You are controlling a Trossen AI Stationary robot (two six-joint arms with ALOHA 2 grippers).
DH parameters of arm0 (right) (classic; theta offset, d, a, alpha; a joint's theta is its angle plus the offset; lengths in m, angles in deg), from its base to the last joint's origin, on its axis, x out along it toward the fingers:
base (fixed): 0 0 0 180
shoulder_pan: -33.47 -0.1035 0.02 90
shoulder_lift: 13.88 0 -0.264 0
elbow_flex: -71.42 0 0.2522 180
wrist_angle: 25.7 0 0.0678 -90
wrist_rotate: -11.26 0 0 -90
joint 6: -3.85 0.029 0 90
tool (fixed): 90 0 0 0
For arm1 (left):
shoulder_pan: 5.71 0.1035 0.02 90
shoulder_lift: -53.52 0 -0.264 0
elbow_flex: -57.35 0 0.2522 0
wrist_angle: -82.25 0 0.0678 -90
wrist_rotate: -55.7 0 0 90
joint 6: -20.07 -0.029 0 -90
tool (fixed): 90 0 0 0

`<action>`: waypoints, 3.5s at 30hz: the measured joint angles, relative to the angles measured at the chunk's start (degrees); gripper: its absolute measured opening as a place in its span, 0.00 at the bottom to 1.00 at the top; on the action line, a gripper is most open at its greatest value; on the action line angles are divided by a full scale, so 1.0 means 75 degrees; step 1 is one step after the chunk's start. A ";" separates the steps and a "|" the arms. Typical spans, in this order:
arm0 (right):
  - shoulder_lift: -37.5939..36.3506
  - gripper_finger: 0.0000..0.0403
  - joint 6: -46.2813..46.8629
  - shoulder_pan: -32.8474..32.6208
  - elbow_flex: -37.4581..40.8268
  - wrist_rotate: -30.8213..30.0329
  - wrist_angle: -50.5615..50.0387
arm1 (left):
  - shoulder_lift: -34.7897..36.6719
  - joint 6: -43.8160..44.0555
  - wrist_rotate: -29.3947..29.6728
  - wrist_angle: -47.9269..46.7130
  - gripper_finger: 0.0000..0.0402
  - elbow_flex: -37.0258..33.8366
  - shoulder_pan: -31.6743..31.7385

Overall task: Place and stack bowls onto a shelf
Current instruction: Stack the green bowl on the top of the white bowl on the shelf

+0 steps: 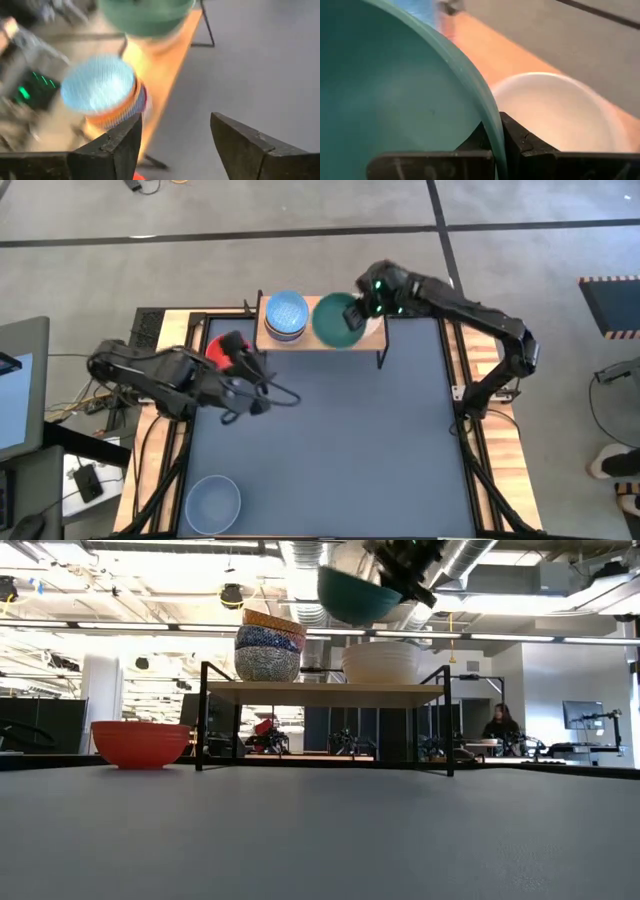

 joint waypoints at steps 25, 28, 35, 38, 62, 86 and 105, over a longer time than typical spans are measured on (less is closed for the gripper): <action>0.0868 0.16 -0.0483 0.1910 0.0003 0.1802 -0.1460 | 0.0848 0.3797 -0.1196 -0.0263 0.52 -0.2029 -0.0101; 0.0886 0.26 -0.0487 0.1861 0.0003 0.1776 -0.1418 | 0.0847 0.4051 -0.1215 -0.0271 0.52 -0.2029 -0.0159; 0.0674 0.49 -0.0451 0.1931 0.0003 0.1582 -0.1280 | 0.0847 0.4575 -0.1283 -0.0352 0.52 -0.2029 -0.0402; 0.0467 0.56 -0.0450 0.1997 0.0003 0.1570 -0.1193 | 0.0847 0.4887 -0.1214 -0.0662 0.52 -0.2029 -0.0545; -0.0245 0.55 -0.0570 0.1441 0.0769 0.0884 -0.1225 | 0.0847 0.6441 -0.2007 0.0072 0.52 -0.3937 -0.1041; -0.0315 0.55 -0.0587 0.1323 0.0790 0.0627 -0.0818 | 0.0847 0.7143 -0.2314 0.0070 0.52 -0.3943 -0.1960; -0.1024 0.52 -0.0308 0.1099 0.1649 0.0779 -0.0291 | 0.0847 0.8898 -0.1508 0.0076 0.52 -0.3943 -0.2936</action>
